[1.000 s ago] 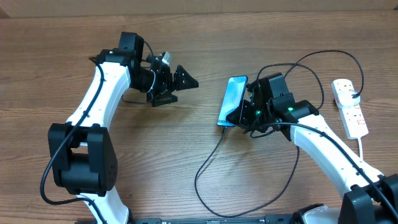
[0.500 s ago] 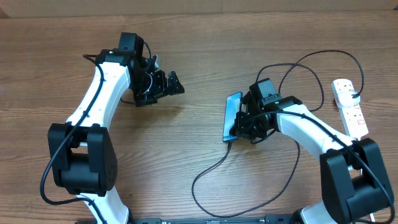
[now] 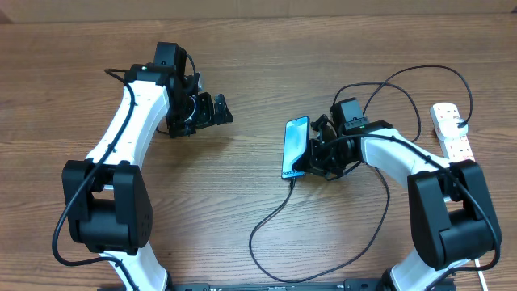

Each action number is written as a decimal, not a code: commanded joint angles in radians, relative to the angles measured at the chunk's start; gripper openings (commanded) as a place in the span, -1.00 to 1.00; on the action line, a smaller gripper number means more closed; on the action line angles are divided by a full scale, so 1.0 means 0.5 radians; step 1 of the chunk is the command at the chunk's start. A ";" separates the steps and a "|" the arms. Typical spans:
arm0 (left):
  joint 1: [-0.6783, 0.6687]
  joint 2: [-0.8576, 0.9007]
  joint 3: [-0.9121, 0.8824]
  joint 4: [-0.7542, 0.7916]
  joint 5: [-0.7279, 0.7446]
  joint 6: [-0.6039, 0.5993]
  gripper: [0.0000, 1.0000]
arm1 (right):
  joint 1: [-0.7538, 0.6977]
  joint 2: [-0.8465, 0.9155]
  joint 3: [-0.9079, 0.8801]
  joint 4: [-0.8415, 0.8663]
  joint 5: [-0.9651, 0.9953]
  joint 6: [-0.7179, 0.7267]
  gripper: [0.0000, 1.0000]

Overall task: Plug charger to phone and switch on socket
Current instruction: 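Lower the phone onto the table with the right gripper and release, then raise the right gripper away from the phone toward the power strip, then move the right gripper over the white power strip's switches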

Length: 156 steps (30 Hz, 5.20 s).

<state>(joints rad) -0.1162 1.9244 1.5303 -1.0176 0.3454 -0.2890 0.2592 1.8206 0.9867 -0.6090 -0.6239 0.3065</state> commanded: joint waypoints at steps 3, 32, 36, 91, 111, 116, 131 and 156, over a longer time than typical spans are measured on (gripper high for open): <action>-0.004 -0.015 0.005 0.002 -0.032 -0.007 0.99 | -0.050 0.074 -0.011 -0.010 0.213 -0.057 -0.69; -0.004 -0.015 0.005 0.008 -0.040 -0.007 1.00 | -0.050 0.066 0.016 -0.031 0.625 0.072 0.04; -0.004 -0.015 0.005 0.008 -0.040 -0.006 0.99 | -0.050 -0.010 0.238 -0.285 0.740 0.072 0.05; -0.001 -0.015 0.005 0.009 -0.040 -0.007 0.99 | -0.047 -0.044 -0.335 0.997 0.752 -0.403 -0.91; -0.001 -0.015 0.005 0.008 -0.040 -0.007 1.00 | 0.001 -0.045 -0.333 1.286 0.697 -0.450 -0.93; -0.001 -0.015 0.005 0.008 -0.040 -0.006 0.99 | -0.070 -0.217 -0.150 1.150 0.697 -0.238 -0.69; -0.001 -0.015 0.005 0.008 -0.040 -0.007 0.99 | -0.648 -0.765 0.008 -0.040 1.244 0.072 1.00; -0.001 -0.015 0.005 0.009 -0.040 -0.006 0.99 | -1.704 -0.628 0.750 -0.452 1.357 -0.002 0.88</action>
<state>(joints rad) -0.1162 1.9244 1.5303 -1.0142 0.3317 -0.2890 -0.5888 1.4540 1.3502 -0.8360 -0.0090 0.3141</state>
